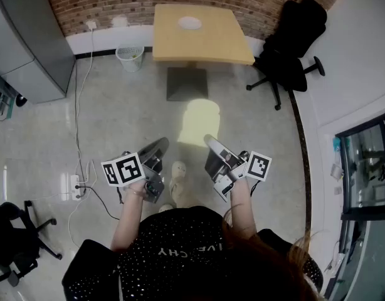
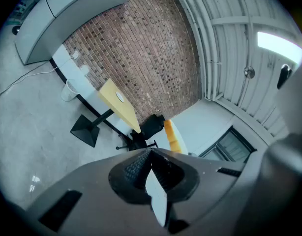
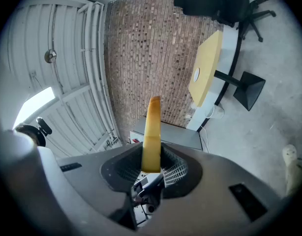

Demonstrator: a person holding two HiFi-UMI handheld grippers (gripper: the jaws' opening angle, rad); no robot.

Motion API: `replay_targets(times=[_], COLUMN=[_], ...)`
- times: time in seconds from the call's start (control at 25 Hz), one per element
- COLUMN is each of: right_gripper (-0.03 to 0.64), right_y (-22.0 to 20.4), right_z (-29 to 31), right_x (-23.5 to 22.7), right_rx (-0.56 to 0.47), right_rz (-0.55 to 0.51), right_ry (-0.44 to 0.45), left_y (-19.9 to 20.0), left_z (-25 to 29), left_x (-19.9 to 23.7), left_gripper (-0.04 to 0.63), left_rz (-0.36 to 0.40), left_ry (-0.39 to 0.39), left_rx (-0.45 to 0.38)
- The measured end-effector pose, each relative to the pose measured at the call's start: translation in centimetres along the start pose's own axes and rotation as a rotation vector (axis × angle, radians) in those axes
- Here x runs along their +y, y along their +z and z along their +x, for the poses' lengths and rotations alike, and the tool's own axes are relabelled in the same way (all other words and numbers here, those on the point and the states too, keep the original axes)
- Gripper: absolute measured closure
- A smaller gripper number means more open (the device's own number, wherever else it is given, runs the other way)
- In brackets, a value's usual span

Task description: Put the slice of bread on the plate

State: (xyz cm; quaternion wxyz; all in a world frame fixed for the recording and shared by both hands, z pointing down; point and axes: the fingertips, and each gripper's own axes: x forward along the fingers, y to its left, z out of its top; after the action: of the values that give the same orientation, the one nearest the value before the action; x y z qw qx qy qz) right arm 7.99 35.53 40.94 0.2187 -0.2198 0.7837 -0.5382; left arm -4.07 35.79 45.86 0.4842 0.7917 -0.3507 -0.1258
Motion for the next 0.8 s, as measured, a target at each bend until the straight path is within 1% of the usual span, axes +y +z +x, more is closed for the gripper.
replay_targets(times=[0.12, 0.28, 0.4, 0.56, 0.64, 0.8], right_gripper=[0.522, 0.522, 0.522, 0.522, 0.522, 0.522], right_y=[2.7, 10.0, 13.5, 17.0, 18.0, 19.5], right_z=[0.8, 4.0, 5.8, 7.5, 8.2, 8.9], right_x=[-1.2, -3.2, -4.1, -5.7, -6.3, -6.9], right_rx=[0.004, 0.003, 0.028, 0.059, 0.070, 0.069], right_rz=[-0.007, 0.008, -0.007, -0.018, -0.015, -0.010], right_ry=[-0.005, -0.007, 0.013, 0.027, 0.029, 0.033], left_y=[1.8, 7.0, 9.5, 11.6, 11.9, 12.3], left_z=[2.5, 8.6, 11.6, 15.1, 16.2, 17.9], left_x=[0.2, 0.4, 0.8, 1.0, 1.1, 2.1], left_gripper=[0.584, 0.584, 0.584, 0.584, 0.584, 0.586], left_rz=[0.010, 0.018, 0.026, 0.033, 0.026, 0.004], left_ry=[-0.002, 0.003, 0.005, -0.001, -0.004, 0.008], left_rx=[-0.013, -0.028, -0.052, -0.086, -0.096, -0.089])
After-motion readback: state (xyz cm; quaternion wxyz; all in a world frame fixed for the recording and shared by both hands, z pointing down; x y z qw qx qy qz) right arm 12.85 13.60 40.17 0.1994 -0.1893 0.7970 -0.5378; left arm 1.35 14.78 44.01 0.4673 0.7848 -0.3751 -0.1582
